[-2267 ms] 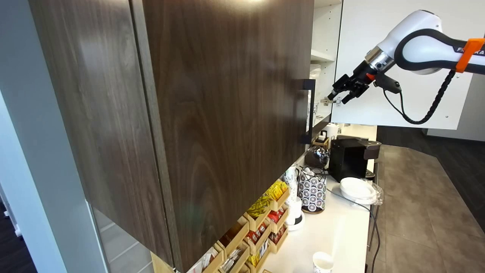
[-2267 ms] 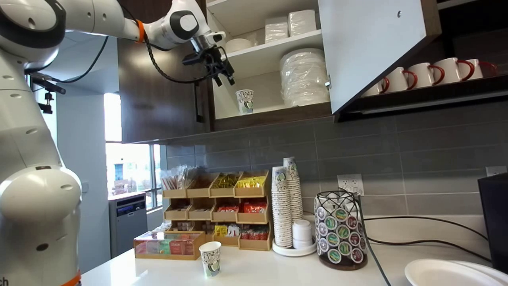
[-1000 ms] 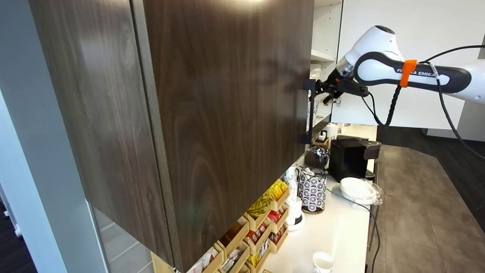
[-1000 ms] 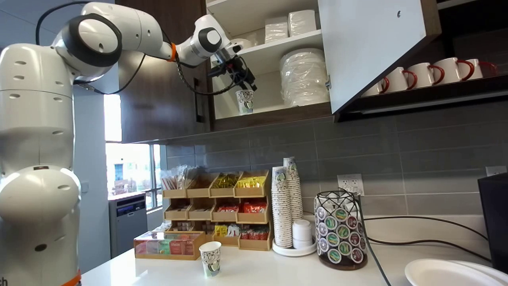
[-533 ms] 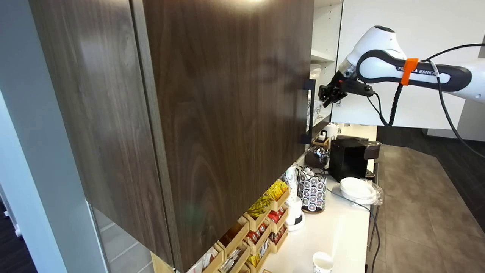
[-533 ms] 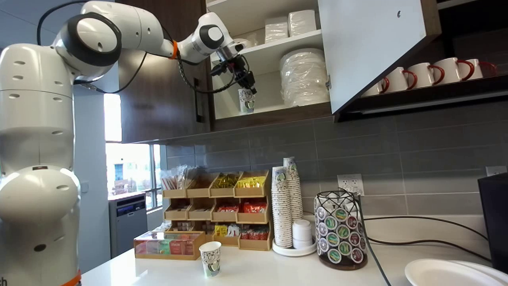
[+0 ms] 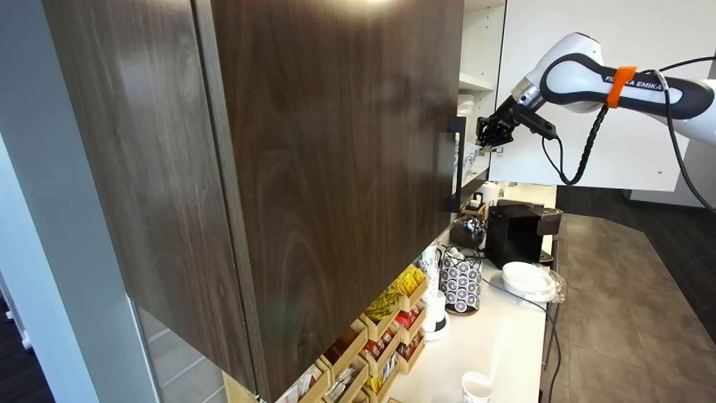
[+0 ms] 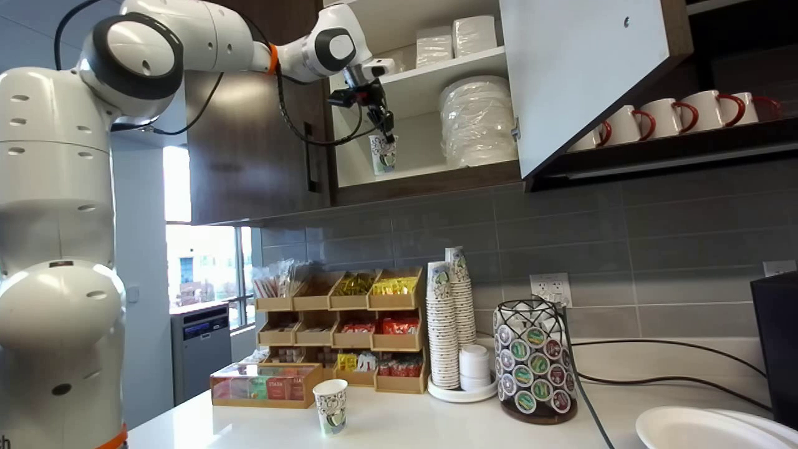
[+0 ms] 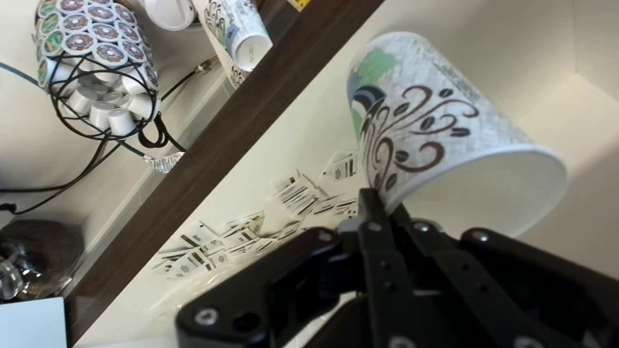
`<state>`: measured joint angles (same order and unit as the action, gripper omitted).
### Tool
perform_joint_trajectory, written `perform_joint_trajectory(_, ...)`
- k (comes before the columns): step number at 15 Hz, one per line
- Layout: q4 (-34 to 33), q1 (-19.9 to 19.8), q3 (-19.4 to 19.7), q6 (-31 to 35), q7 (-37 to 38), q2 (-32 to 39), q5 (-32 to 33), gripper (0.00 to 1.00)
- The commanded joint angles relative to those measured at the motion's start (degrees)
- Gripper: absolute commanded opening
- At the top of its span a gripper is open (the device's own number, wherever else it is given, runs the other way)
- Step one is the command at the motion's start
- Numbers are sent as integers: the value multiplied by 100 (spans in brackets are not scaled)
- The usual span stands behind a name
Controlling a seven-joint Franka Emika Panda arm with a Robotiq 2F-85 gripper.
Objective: Remove the coffee cup from the upper cabinet and put it in the coffee cup on the counter then place the two cups in the open upper cabinet.
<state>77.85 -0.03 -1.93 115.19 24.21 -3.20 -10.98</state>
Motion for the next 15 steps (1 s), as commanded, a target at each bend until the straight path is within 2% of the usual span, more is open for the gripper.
perform_joint_trajectory(1, 245, -67, 177, -1, -355, -342, -752, 1)
perform_joint_trajectory(6, 764, -32, 506, -411, -1462, -1028, -1465, 1)
perform_joint_trajectory(8, 988, -25, 625, -770, -1779, -1312, -1583, 1)
perform_joint_trajectory(13, 1532, 45, 794, -2136, -2473, -1959, -1502, 1)
perform_joint_trajectory(14, 1613, 73, 819, -2505, -2513, -2044, -1582, 5)
perform_joint_trajectory(15, 1711, 103, 841, -2723, -2615, -2106, -1695, 2)
